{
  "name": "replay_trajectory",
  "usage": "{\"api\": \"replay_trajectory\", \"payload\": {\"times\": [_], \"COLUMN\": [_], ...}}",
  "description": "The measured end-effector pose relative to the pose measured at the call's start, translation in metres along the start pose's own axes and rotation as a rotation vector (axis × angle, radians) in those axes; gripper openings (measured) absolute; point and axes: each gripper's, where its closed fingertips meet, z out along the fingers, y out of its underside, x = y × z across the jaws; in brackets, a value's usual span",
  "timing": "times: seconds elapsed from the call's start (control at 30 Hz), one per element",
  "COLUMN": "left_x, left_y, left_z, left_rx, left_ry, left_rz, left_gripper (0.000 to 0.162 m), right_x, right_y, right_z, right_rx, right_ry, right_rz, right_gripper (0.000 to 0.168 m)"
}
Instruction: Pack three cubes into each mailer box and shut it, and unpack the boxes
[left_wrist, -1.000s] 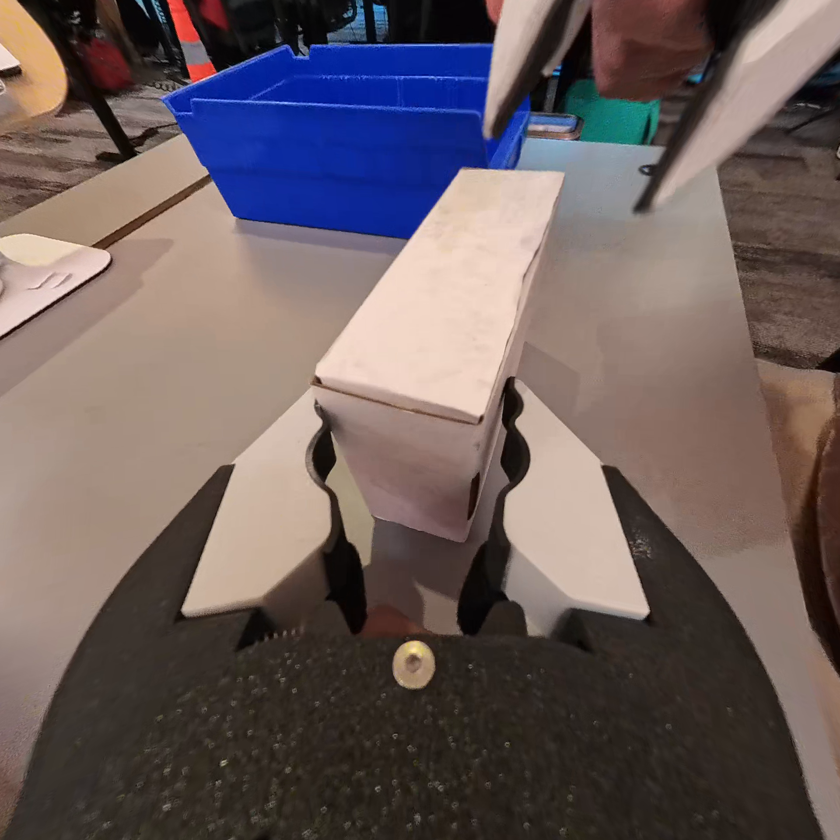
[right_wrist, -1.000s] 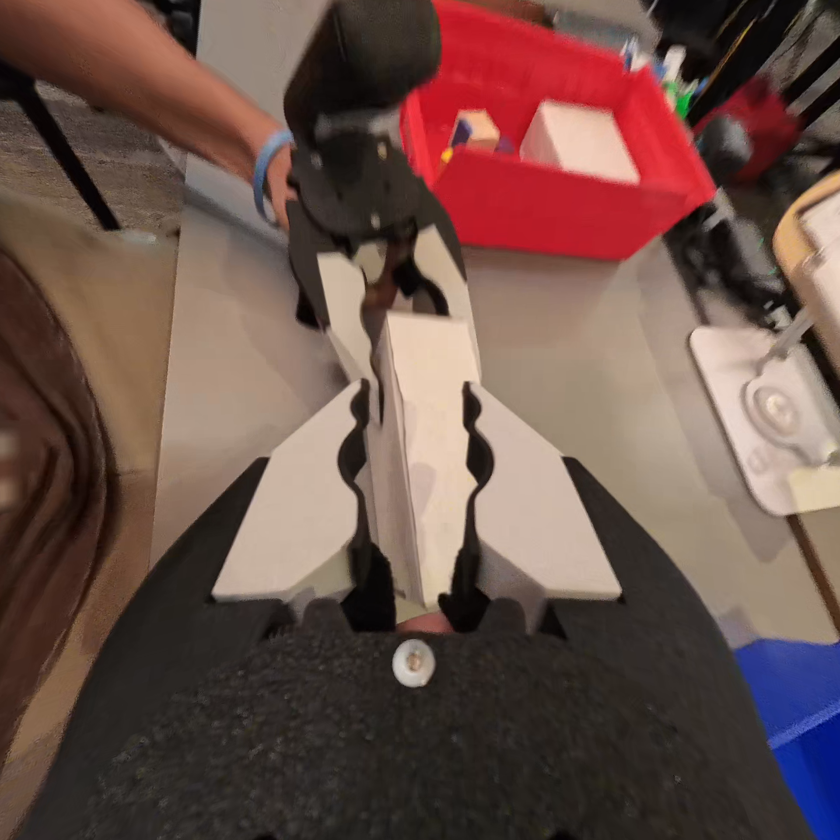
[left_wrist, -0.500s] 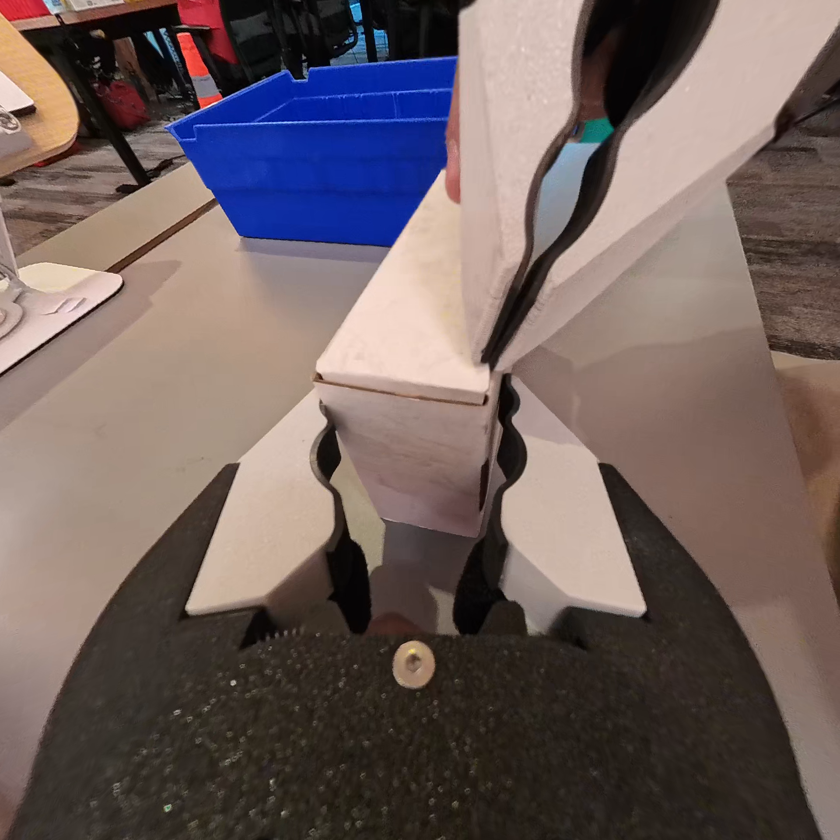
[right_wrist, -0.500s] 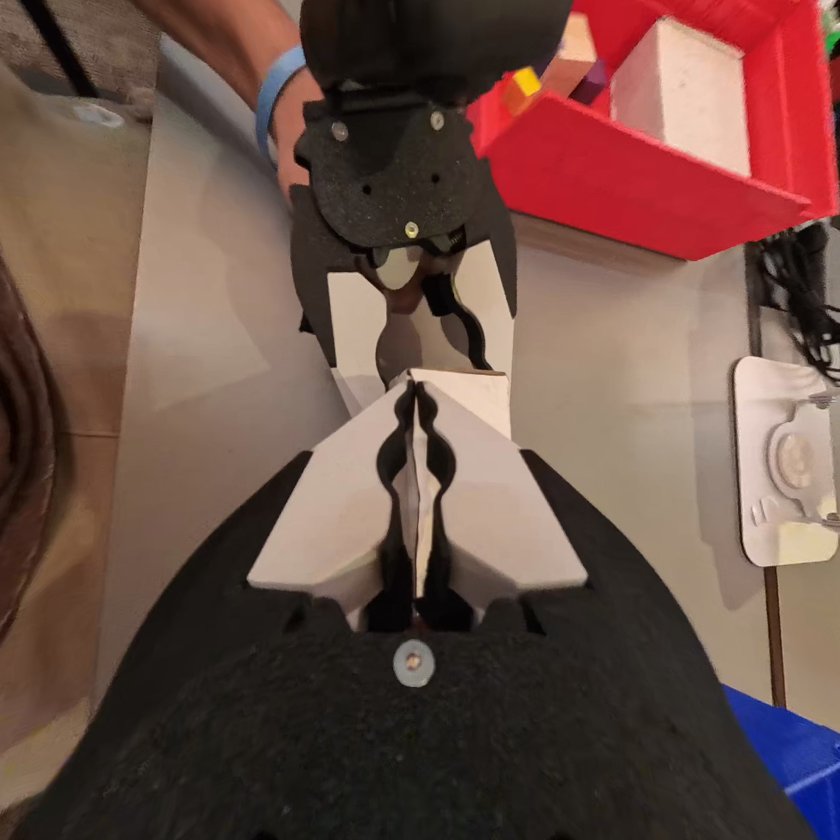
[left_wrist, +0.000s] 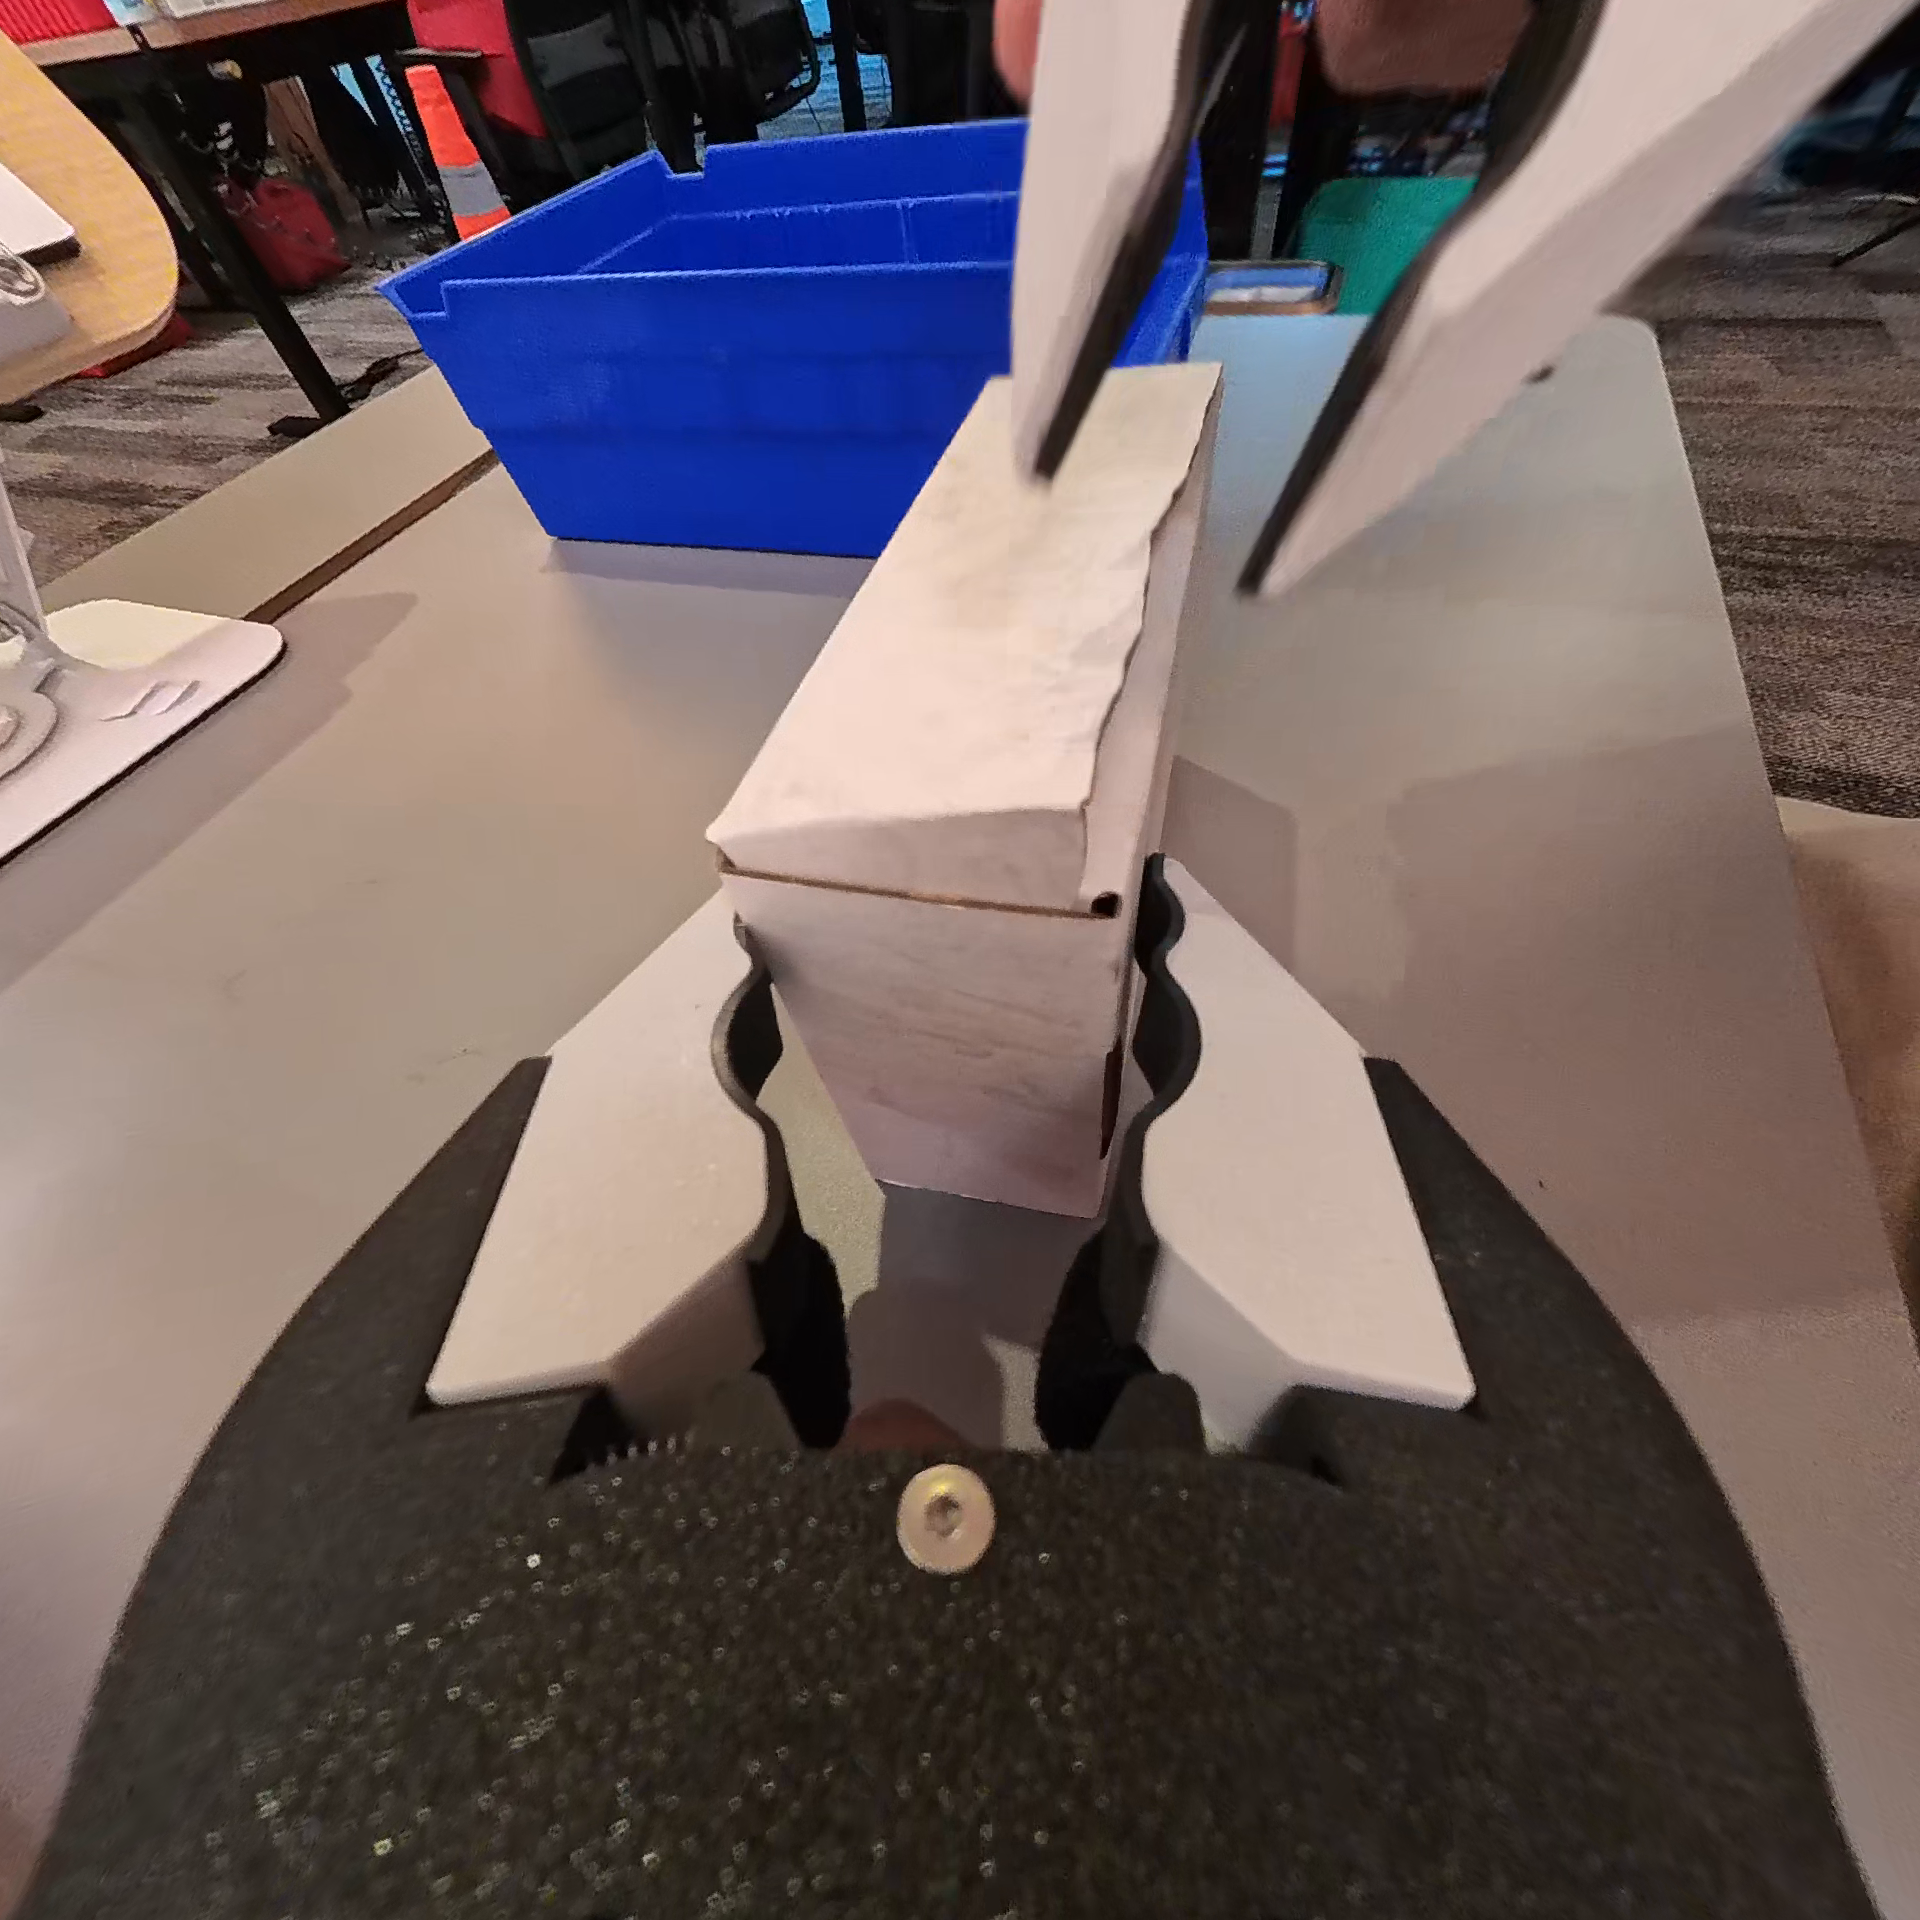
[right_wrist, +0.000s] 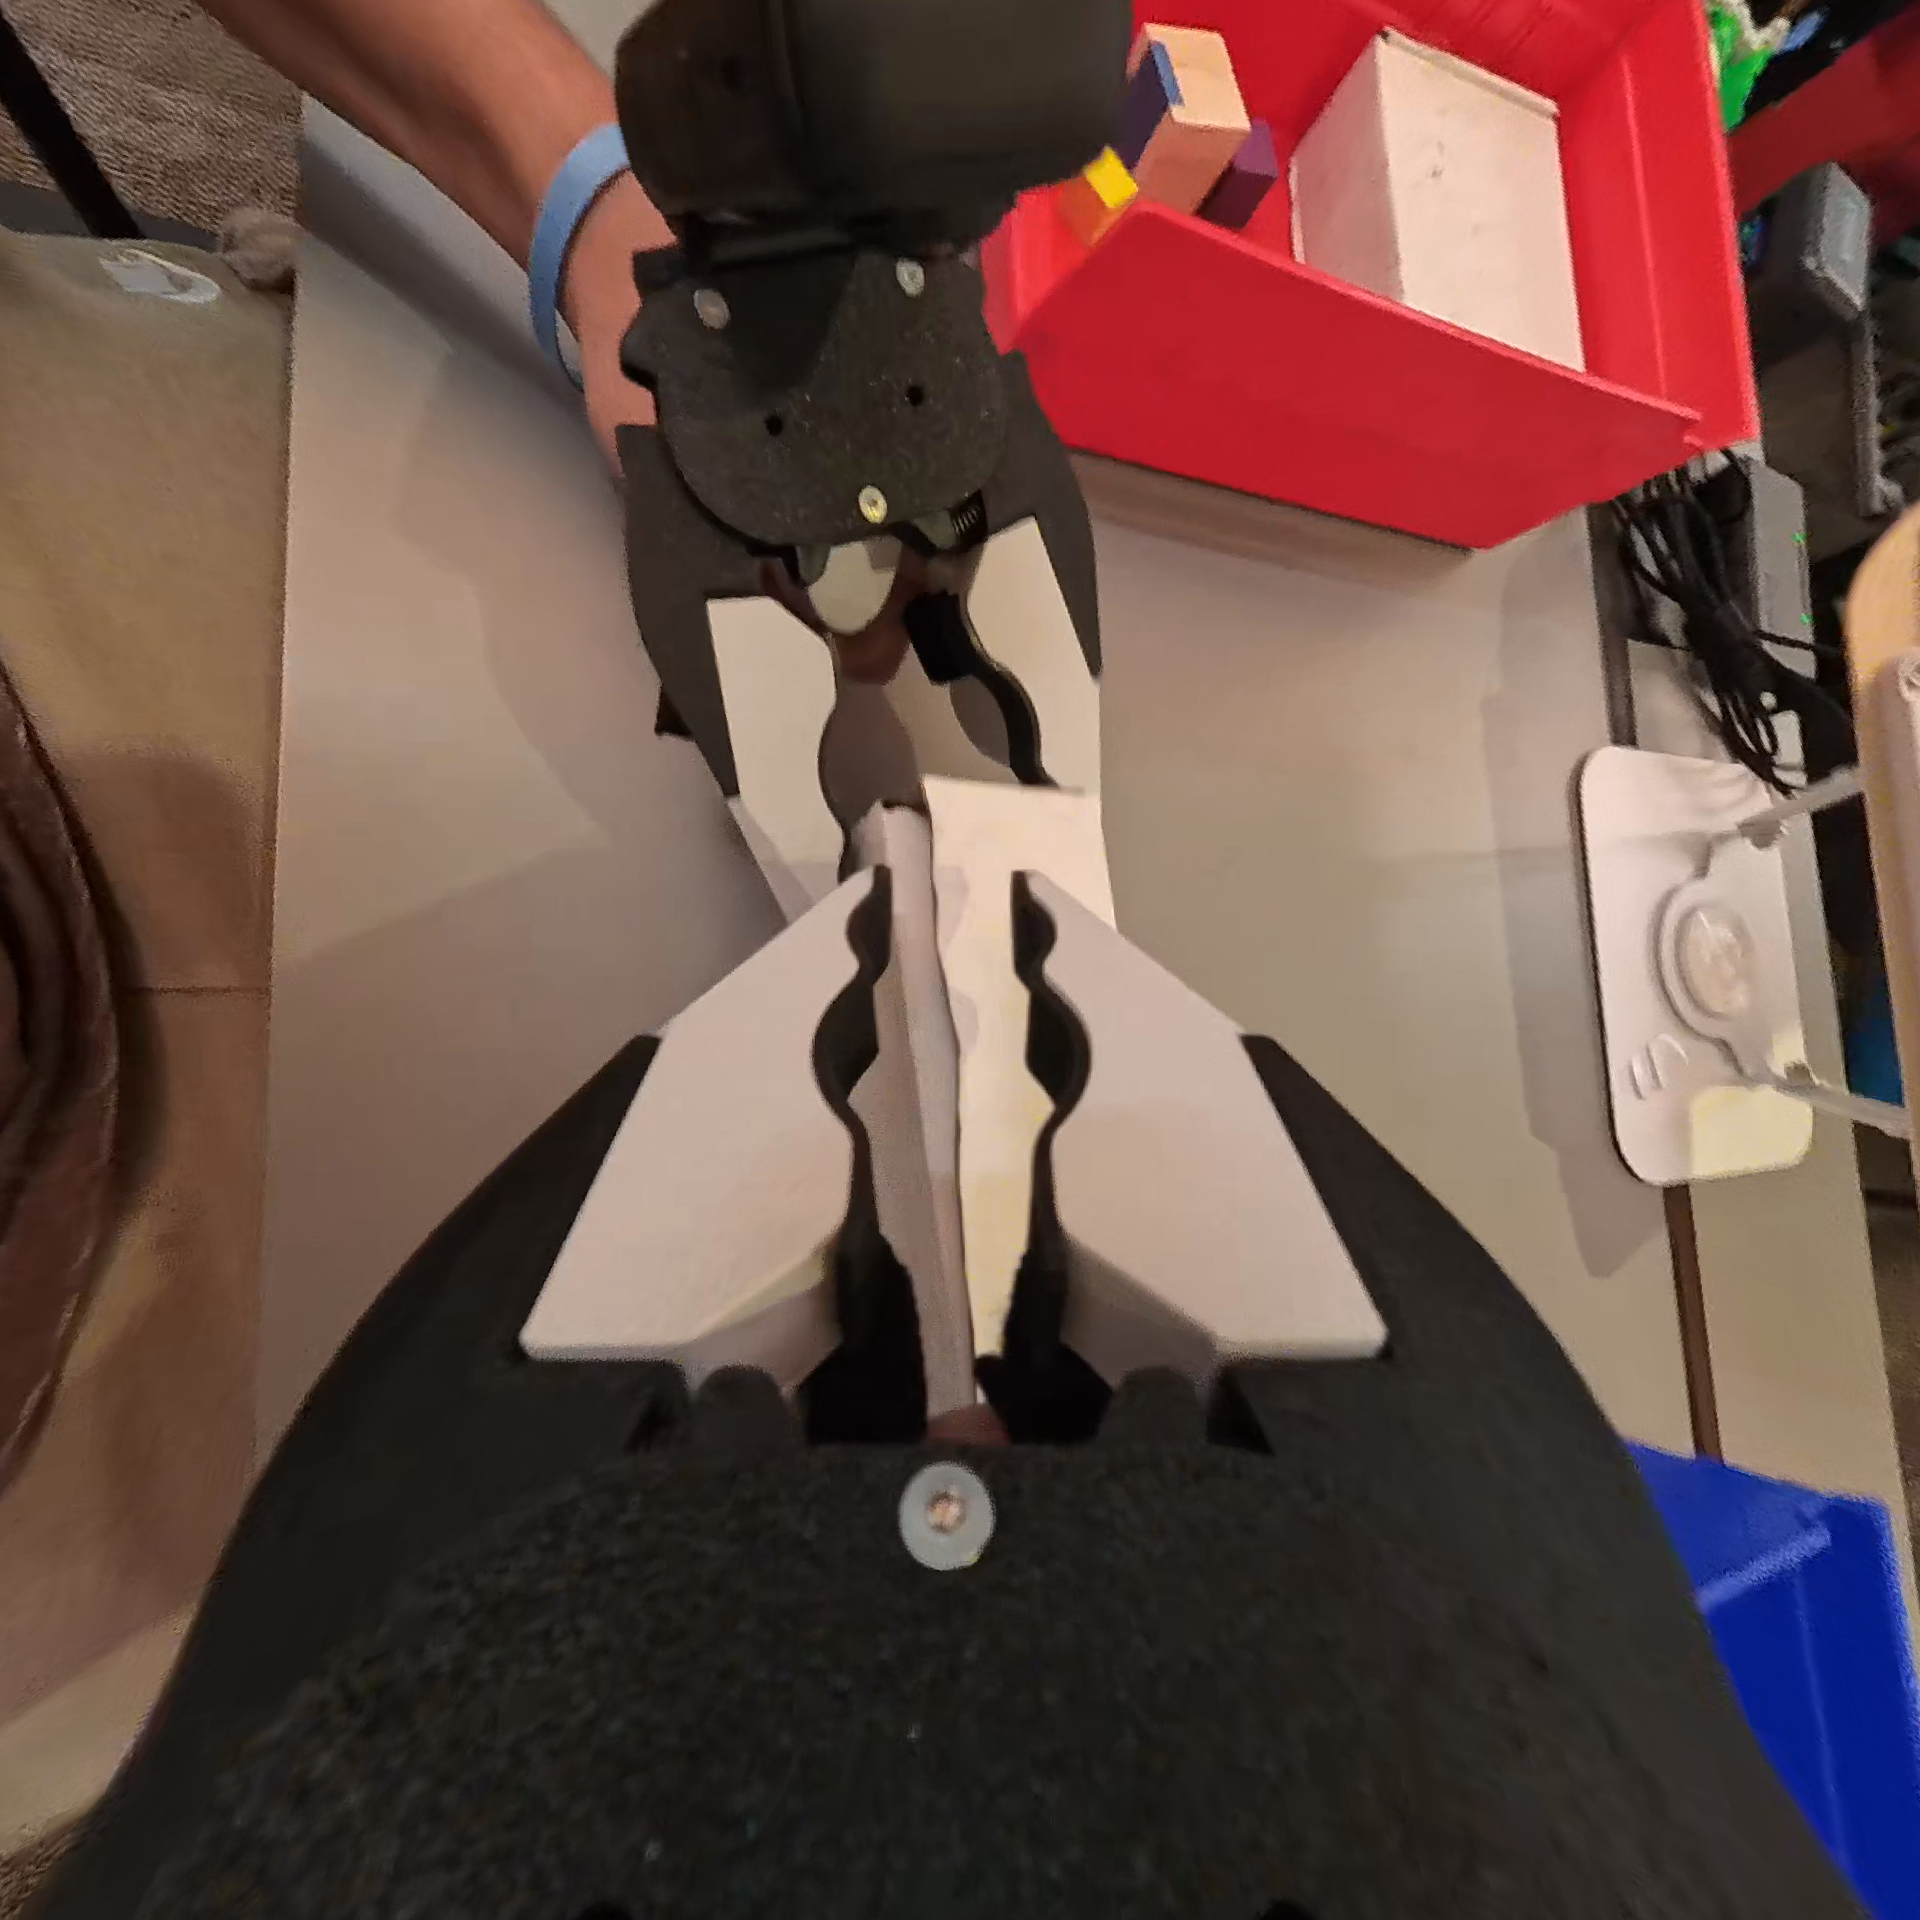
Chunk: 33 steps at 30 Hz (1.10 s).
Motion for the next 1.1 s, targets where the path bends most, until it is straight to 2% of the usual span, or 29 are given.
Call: {"api": "replay_trajectory", "payload": {"times": [0.23,0.4,0.53,0.6,0.7,0.9,1.0,1.1], "left_x": [-0.006,-0.006,-0.007,-0.009,-0.008,-0.011,-0.011,-0.011], "left_y": [0.003,0.004,0.004,0.005,0.004,0.005,0.005,0.004], "left_z": [-0.006,-0.006,-0.006,-0.007,-0.006,-0.006,-0.006,-0.006], "left_rx": [-0.026,-0.029,-0.023,-0.028,-0.036,-0.039,-0.041,-0.038], "left_ry": [0.021,0.040,0.045,0.038,0.045,0.027,0.024,0.014], "left_rz": [-0.008,-0.004,0.007,0.012,0.026,0.006,0.002,0.005], "left_gripper": [0.066,0.066,0.065,0.065,0.064,0.065,0.065,0.065], "right_x": [0.006,0.011,0.015,0.014,0.029,0.028,0.029,0.028], "right_y": [0.078,0.101,0.102,0.098,0.083,0.087,0.084,0.066], "right_z": [-0.049,-0.044,-0.043,-0.045,-0.062,-0.056,-0.055,-0.043], "right_rx": [-0.162,-0.197,-0.200,-0.174,-0.050,-0.083,-0.117,-0.101], "right_ry": [0.066,0.111,0.088,0.063,0.076,0.071,0.112,0.164], "right_rz": [0.140,0.106,0.113,0.125,0.177,0.189,0.155,0.085], "right_gripper": [0.030,0.026,0.019,0.000,0.000,0.001,0.021,0.024]}}
